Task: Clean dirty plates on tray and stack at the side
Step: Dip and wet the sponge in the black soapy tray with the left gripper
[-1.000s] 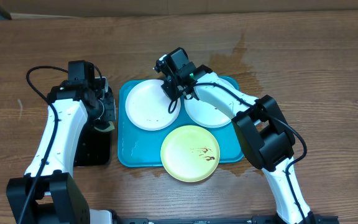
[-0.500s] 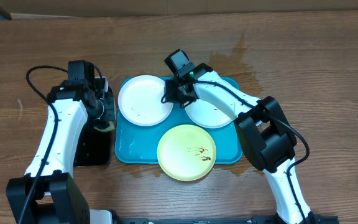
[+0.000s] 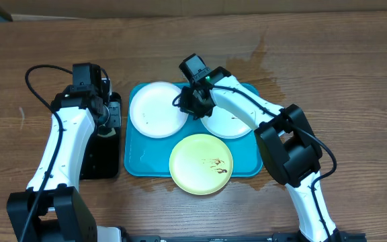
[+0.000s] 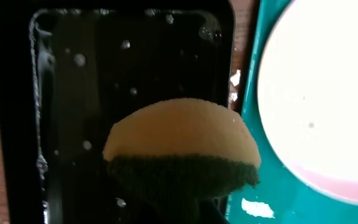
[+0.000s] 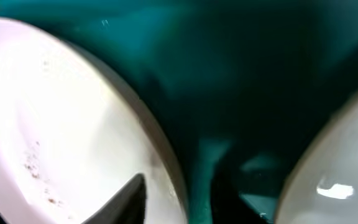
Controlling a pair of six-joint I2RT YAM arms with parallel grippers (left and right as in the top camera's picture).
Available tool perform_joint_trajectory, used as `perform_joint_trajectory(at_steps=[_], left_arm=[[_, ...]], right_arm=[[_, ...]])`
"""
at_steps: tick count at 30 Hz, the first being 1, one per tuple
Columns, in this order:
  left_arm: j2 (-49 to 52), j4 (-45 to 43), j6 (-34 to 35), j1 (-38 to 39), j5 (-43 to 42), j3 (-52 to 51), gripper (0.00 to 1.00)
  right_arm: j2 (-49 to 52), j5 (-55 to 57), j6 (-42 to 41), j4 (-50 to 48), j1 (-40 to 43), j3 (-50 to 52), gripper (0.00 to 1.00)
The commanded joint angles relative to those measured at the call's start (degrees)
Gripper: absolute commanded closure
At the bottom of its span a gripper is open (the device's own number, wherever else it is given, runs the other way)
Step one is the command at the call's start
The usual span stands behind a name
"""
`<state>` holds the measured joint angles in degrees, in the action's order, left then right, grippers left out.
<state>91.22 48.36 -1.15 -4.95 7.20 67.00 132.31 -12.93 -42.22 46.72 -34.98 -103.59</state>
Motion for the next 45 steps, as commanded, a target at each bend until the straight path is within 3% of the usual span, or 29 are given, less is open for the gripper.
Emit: perform_joint_trajectory(at_steps=[1, 6, 13, 20, 29, 31, 33, 35, 36, 39, 43, 45], left_arm=[[0.3, 0.0, -2.3, 0.1, 1.8, -0.2, 0.93], [0.3, 0.9, -2.3, 0.1, 1.8, -0.2, 0.92], [0.3, 1.5, -2.3, 0.0, 1.8, -0.9, 0.9], [0.3, -5.3, -2.3, 0.0, 6.0, -6.6, 0.87], [0.3, -15.2, -2.1, -3.8, 6.8, -13.3, 0.82], [0.3, -17.6, -2.1, -5.2, 6.7, -14.9, 0.73], [0.3, -20.1, -2.1, -7.0, 6.6, -16.2, 0.34], [0.4, -20.3, -2.1, -8.1, 5.5, -16.4, 0.17], [0.4, -20.4, -2.1, -8.5, 4.7, -16.4, 0.16], [0.4, -20.1, -2.0, -8.8, 2.9, -16.4, 0.2], [0.4, -18.2, -2.0, -8.8, 0.2, -16.7, 0.35], [0.4, -17.1, -1.4, -8.7, -1.0, -17.3, 0.38]], right_arm=[[0.7, 1.3, 12.3, 2.6, 1.0, -3.7, 0.59], [0.7, 2.7, 18.3, 2.3, 1.1, -6.3, 0.59], [0.8, 6.9, 18.5, 0.0, -0.6, -3.6, 0.61], [0.9, 9.9, 18.5, -0.3, -2.3, -2.8, 0.76], [0.9, 9.9, 18.5, 0.5, -4.1, -2.5, 0.76], [0.9, 10.3, 18.5, 0.5, -4.1, -2.5, 0.76], [0.9, 11.0, 18.5, 0.6, -4.1, -2.5, 0.76], [0.9, 11.0, 18.5, 0.8, -4.1, -2.5, 0.75], [0.9, 11.0, 18.5, 1.0, -4.1, -2.5, 0.76], [0.9, 12.6, 18.5, 1.4, -4.1, -2.5, 0.75], [0.9, 13.3, 18.5, 1.5, -4.1, -2.5, 0.75], [0.9, 13.3, 18.5, 1.5, -4.1, -2.5, 0.75]])
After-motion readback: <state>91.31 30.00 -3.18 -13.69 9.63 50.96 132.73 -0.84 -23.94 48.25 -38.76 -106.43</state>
